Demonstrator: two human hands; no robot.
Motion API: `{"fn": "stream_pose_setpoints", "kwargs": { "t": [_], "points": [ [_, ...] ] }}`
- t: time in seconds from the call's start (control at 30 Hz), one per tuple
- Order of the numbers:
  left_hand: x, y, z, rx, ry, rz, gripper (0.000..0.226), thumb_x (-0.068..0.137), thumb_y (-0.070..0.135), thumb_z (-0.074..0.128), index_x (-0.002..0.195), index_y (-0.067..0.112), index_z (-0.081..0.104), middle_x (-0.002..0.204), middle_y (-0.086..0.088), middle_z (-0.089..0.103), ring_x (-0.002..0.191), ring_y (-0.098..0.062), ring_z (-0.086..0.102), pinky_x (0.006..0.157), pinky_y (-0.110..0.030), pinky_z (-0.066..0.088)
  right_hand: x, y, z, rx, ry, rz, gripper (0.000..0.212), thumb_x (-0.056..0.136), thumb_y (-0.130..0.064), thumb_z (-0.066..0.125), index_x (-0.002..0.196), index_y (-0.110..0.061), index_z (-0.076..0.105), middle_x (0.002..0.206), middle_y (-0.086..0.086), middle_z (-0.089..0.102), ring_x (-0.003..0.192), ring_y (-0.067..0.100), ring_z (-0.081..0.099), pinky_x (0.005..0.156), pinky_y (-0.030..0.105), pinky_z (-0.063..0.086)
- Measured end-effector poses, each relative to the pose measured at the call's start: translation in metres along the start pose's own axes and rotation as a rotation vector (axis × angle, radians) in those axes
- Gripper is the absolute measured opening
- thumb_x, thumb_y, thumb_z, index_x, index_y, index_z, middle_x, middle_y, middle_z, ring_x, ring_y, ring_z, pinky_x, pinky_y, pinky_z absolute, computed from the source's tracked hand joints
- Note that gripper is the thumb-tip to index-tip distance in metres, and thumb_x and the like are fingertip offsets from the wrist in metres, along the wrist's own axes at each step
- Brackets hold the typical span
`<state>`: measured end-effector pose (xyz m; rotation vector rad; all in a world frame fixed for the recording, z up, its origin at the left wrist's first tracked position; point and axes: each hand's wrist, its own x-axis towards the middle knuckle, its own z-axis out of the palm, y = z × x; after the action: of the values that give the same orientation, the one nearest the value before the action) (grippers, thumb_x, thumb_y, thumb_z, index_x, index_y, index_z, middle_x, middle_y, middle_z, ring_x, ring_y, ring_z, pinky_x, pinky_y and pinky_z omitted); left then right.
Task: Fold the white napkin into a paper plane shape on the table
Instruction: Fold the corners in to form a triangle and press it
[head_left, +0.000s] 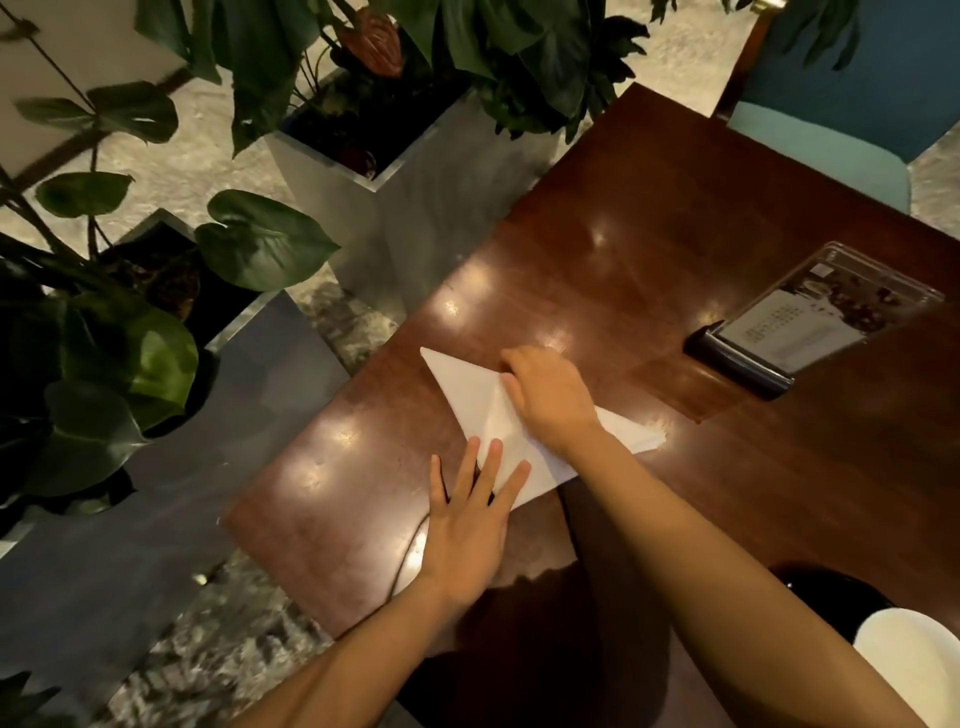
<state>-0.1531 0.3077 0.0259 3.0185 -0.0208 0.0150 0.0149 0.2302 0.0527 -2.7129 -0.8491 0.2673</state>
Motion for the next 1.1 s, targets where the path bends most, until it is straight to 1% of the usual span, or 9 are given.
{"fn": "stream_pose_setpoints", "kwargs": {
  "t": [0.07, 0.2, 0.33, 0.43, 0.57, 0.73, 0.87, 0.93, 1.1],
  "points": [
    [0.001, -0.006, -0.002, -0.011, 0.003, 0.037, 0.067, 0.071, 0.017, 0.074, 0.133, 0.028, 0.049, 0.141, -0.009, 0.049, 0.132, -0.034, 0.041, 0.098, -0.064, 0.037, 0.01, -0.013, 0.004, 0.009, -0.093, -0.069, 0.033, 0.096, -0.034, 0.044, 0.123, -0.017, 0.051, 0.12, 0.005, 0.054, 0.109, 0.026, 0.049, 0.091, 0.039, 0.041],
    [0.0, -0.022, -0.005, -0.092, 0.04, 0.092, 0.051, 0.08, 0.02, 0.061, 0.129, 0.03, 0.053, 0.141, -0.006, 0.05, 0.133, -0.029, 0.041, 0.103, -0.059, 0.036, 0.031, -0.01, 0.006, 0.189, -0.103, 0.18, 0.013, 0.091, -0.029, 0.055, 0.092, -0.016, 0.052, 0.099, 0.008, 0.063, 0.088, 0.027, 0.058, 0.067, 0.034, 0.041],
    [-0.001, -0.037, 0.0, -0.431, 0.172, 0.016, 0.03, 0.091, 0.03, 0.047, 0.112, 0.025, 0.067, 0.135, -0.002, 0.055, 0.129, -0.022, 0.044, 0.108, -0.041, 0.029, 0.034, -0.001, -0.001, 0.321, -0.089, 0.334, 0.016, 0.088, -0.03, 0.059, 0.079, -0.017, 0.055, 0.074, -0.002, 0.059, 0.072, 0.024, 0.057, 0.065, 0.04, 0.054],
    [0.002, -0.039, 0.006, -0.482, 0.247, -0.024, 0.02, 0.09, 0.03, 0.055, 0.1, 0.025, 0.072, 0.125, 0.0, 0.063, 0.112, -0.023, 0.053, 0.1, -0.027, 0.03, 0.024, 0.009, -0.01, 0.377, -0.083, 0.395, 0.03, 0.091, -0.032, 0.054, 0.065, -0.019, 0.051, 0.062, -0.006, 0.052, 0.067, 0.024, 0.054, 0.06, 0.035, 0.046],
    [0.002, -0.036, 0.011, -0.546, 0.221, -0.125, 0.022, 0.083, 0.023, 0.067, 0.104, 0.027, 0.069, 0.121, 0.003, 0.063, 0.108, -0.023, 0.052, 0.099, -0.027, 0.03, -0.006, 0.035, -0.025, 0.412, -0.218, 0.457, 0.049, 0.094, -0.041, 0.047, 0.078, 0.002, 0.066, 0.078, 0.017, 0.07, 0.074, 0.032, 0.064, 0.072, 0.04, 0.051],
    [0.004, -0.03, 0.006, -0.587, 0.171, -0.235, 0.036, 0.076, 0.018, 0.076, 0.11, 0.019, 0.063, 0.117, 0.0, 0.062, 0.11, -0.022, 0.048, 0.098, -0.033, 0.033, -0.032, 0.041, -0.029, 0.441, -0.468, 0.409, 0.019, 0.084, -0.029, 0.065, 0.077, -0.012, 0.068, 0.067, -0.006, 0.058, 0.063, 0.012, 0.053, 0.055, 0.026, 0.042],
    [0.003, -0.029, 0.001, -0.515, 0.126, -0.212, 0.032, 0.075, 0.019, 0.077, 0.104, 0.015, 0.066, 0.116, -0.005, 0.061, 0.11, -0.016, 0.042, 0.1, -0.016, 0.019, -0.04, 0.037, -0.022, 0.594, -0.377, 0.496, 0.01, 0.082, -0.016, 0.066, 0.084, -0.006, 0.069, 0.064, -0.004, 0.055, 0.057, 0.009, 0.049, 0.045, 0.013, 0.038],
    [0.0, -0.033, -0.002, -0.537, 0.113, -0.241, 0.036, 0.076, 0.023, 0.077, 0.11, 0.019, 0.066, 0.118, -0.002, 0.058, 0.111, -0.014, 0.04, 0.101, -0.008, 0.012, -0.044, 0.036, -0.021, 0.721, -0.331, 0.538, 0.009, 0.081, -0.01, 0.068, 0.085, -0.002, 0.07, 0.071, 0.007, 0.061, 0.063, 0.014, 0.053, 0.054, 0.019, 0.042],
    [-0.004, -0.042, -0.002, -0.417, 0.166, -0.127, 0.041, 0.073, 0.023, 0.078, 0.112, 0.019, 0.067, 0.11, -0.005, 0.063, 0.104, -0.019, 0.045, 0.097, -0.023, 0.022, -0.051, 0.03, -0.022, 0.901, -0.245, 0.548, 0.008, 0.081, -0.006, 0.068, 0.079, -0.013, 0.071, 0.095, 0.033, 0.065, 0.074, 0.023, 0.057, 0.069, 0.034, 0.045]
  ]
}}
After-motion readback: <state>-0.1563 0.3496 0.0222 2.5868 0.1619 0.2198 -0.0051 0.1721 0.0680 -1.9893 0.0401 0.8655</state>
